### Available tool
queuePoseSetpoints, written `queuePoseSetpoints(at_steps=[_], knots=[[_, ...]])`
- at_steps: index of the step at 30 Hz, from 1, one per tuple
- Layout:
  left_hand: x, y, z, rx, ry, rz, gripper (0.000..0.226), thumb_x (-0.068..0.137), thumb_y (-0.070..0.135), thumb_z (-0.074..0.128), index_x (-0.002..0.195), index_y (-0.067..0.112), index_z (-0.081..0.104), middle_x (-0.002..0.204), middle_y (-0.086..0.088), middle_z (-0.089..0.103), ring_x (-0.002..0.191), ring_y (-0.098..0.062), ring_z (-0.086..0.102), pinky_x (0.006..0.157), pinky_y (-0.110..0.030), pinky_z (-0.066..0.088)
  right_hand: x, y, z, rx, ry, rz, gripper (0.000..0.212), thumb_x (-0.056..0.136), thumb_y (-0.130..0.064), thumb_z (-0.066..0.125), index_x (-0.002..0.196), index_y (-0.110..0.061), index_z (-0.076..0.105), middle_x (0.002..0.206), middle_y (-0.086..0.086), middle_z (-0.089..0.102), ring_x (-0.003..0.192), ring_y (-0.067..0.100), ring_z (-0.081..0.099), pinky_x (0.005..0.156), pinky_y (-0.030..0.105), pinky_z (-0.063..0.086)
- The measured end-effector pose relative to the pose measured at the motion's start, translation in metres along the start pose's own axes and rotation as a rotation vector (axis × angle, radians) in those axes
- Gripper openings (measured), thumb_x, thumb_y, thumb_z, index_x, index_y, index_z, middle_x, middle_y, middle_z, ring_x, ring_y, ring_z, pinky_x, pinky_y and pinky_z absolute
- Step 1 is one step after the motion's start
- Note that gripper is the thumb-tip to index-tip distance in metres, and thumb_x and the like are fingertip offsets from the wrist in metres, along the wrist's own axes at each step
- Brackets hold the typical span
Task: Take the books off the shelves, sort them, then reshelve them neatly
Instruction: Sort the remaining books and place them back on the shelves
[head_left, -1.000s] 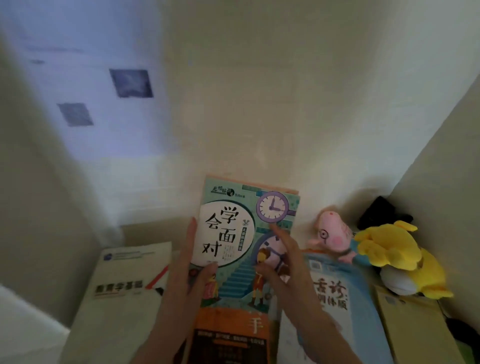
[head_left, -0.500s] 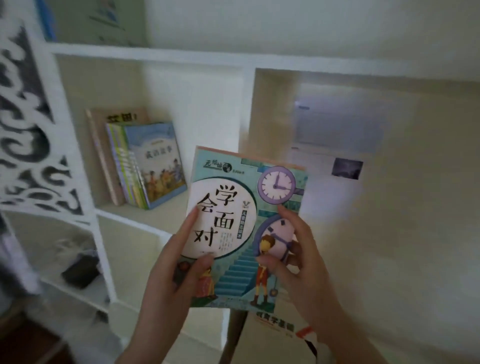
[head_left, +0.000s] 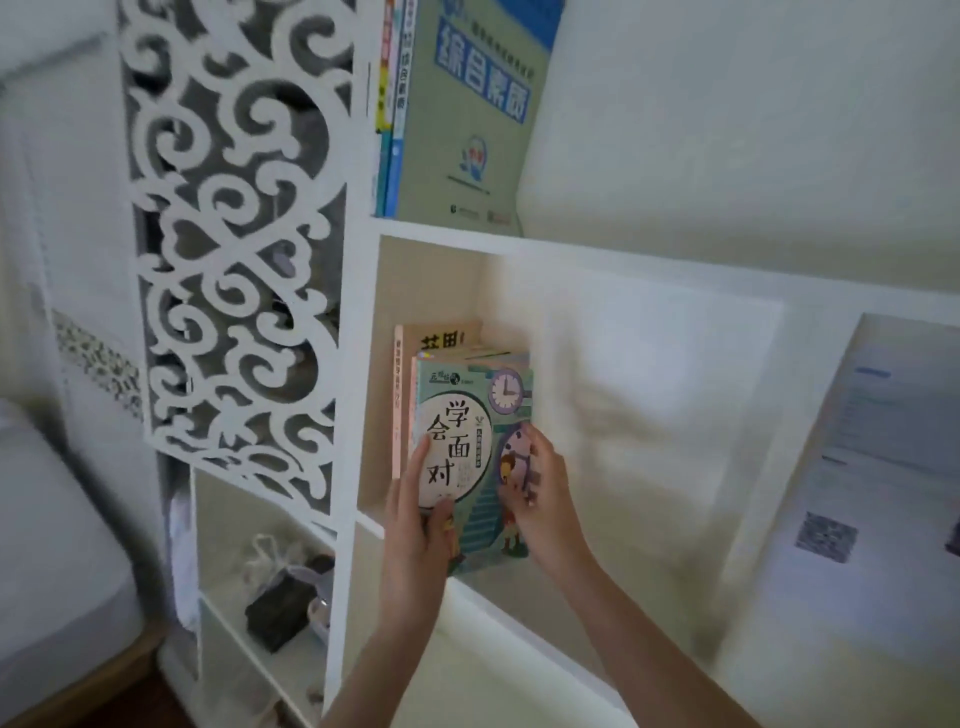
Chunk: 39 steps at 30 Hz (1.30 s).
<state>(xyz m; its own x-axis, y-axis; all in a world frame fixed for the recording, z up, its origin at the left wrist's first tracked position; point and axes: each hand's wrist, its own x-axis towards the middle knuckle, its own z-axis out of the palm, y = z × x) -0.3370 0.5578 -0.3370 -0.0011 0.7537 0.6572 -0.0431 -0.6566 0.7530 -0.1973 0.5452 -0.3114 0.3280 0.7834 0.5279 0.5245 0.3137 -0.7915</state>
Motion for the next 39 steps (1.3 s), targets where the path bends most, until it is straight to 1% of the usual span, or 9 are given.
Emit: queuePoseSetpoints(at_steps=[3, 6, 10, 14, 20, 23, 29, 35, 39], knots=[[0.007, -0.028, 0.035, 0.123, 0.015, 0.060, 0.075, 0.093, -0.004, 0.049, 0.141, 0.049, 0.027, 0.119, 0.006, 0.045, 0.110, 0.003, 0.045, 0.095, -0.030, 0.049, 0.011, 0.042, 0.007, -0.092, -0.044, 0.100, 0.079, 0.076, 0.000, 0.072, 0.139, -0.035, 0.040, 0.135, -0.001, 0.050, 0.125, 0.017, 0.051, 0.098, 0.039, 0.051], [0.009, -0.054, 0.060, 0.404, 0.021, 0.155, 0.094, 0.082, -0.006, 0.063, 0.148, 0.040, 0.015, 0.106, -0.006, 0.044, 0.093, -0.021, 0.044, 0.078, -0.043, 0.050, 0.009, 0.057, 0.011, -0.348, 0.003, 0.287, 0.086, 0.081, -0.021, 0.068, 0.145, -0.049, 0.017, 0.144, 0.002, 0.031, 0.138, 0.030, 0.028, 0.113, 0.041, 0.031], [0.008, -0.069, 0.078, 0.478, 0.071, 0.161, 0.116, 0.064, -0.015, 0.072, 0.150, 0.030, 0.008, 0.149, -0.016, 0.014, 0.135, -0.034, 0.018, 0.100, -0.061, 0.029, 0.016, 0.065, 0.003, -0.388, -0.065, 0.371, 0.085, 0.092, -0.023, 0.058, 0.151, -0.039, 0.000, 0.156, 0.010, 0.012, 0.141, 0.033, 0.014, 0.114, 0.034, 0.019], [0.014, -0.082, 0.083, 0.512, 0.078, 0.180, 0.108, 0.068, -0.013, 0.063, 0.152, 0.012, 0.001, 0.157, -0.018, 0.002, 0.144, -0.035, -0.001, 0.107, -0.057, 0.012, 0.034, 0.063, 0.006, -0.373, -0.183, 0.272, 0.078, 0.099, -0.032, 0.046, 0.151, -0.025, -0.011, 0.161, -0.001, 0.001, 0.147, 0.025, 0.009, 0.120, 0.035, 0.013], [0.020, -0.096, 0.093, 0.576, -0.020, 0.082, 0.049, 0.100, 0.007, 0.023, 0.148, -0.002, 0.017, 0.151, -0.030, 0.021, 0.138, -0.044, 0.025, 0.098, -0.061, 0.041, 0.049, 0.070, 0.018, -0.185, -0.087, 0.283, 0.084, 0.090, -0.027, 0.064, 0.151, -0.036, 0.007, 0.151, 0.007, 0.015, 0.141, 0.024, 0.025, 0.118, 0.034, 0.023], [0.018, -0.100, 0.095, 0.550, 0.021, 0.138, 0.069, 0.091, 0.011, 0.030, 0.150, 0.004, -0.005, 0.158, -0.017, -0.005, 0.146, -0.035, 0.003, 0.113, -0.055, 0.019, 0.043, 0.082, 0.025, -0.088, 0.032, 0.227, 0.082, 0.077, -0.041, 0.071, 0.142, -0.053, 0.024, 0.151, -0.003, 0.027, 0.140, 0.016, 0.030, 0.115, 0.044, 0.032], [0.020, -0.088, 0.094, 0.633, 0.033, 0.103, 0.099, 0.080, -0.002, 0.061, 0.150, 0.006, -0.009, 0.158, -0.015, -0.010, 0.147, -0.029, -0.005, 0.115, -0.051, 0.015, 0.041, 0.081, 0.028, -0.131, 0.012, 0.214, 0.090, 0.078, -0.031, 0.071, 0.150, -0.040, 0.019, 0.155, -0.003, 0.025, 0.143, 0.017, 0.025, 0.117, 0.045, 0.028], [0.008, -0.063, 0.090, 0.605, -0.097, -0.020, 0.098, 0.081, 0.005, 0.065, 0.151, 0.009, -0.004, 0.157, -0.020, -0.002, 0.144, -0.041, 0.007, 0.111, -0.065, 0.013, -0.006, 0.036, 0.001, -0.105, -0.076, 0.256, 0.073, 0.078, -0.011, 0.064, 0.144, -0.030, 0.037, 0.150, -0.007, 0.035, 0.139, 0.012, 0.031, 0.115, 0.038, 0.032], [-0.033, -0.016, 0.084, 0.384, -0.188, 0.265, 0.088, 0.072, -0.004, 0.071, 0.147, 0.010, 0.028, 0.156, -0.016, 0.009, 0.140, -0.033, 0.019, 0.103, -0.065, 0.031, -0.069, -0.010, -0.052, 0.014, -0.051, 0.372, 0.071, 0.088, -0.010, 0.054, 0.149, -0.028, 0.023, 0.144, -0.011, 0.030, 0.124, 0.006, 0.040, 0.089, -0.002, 0.034]])
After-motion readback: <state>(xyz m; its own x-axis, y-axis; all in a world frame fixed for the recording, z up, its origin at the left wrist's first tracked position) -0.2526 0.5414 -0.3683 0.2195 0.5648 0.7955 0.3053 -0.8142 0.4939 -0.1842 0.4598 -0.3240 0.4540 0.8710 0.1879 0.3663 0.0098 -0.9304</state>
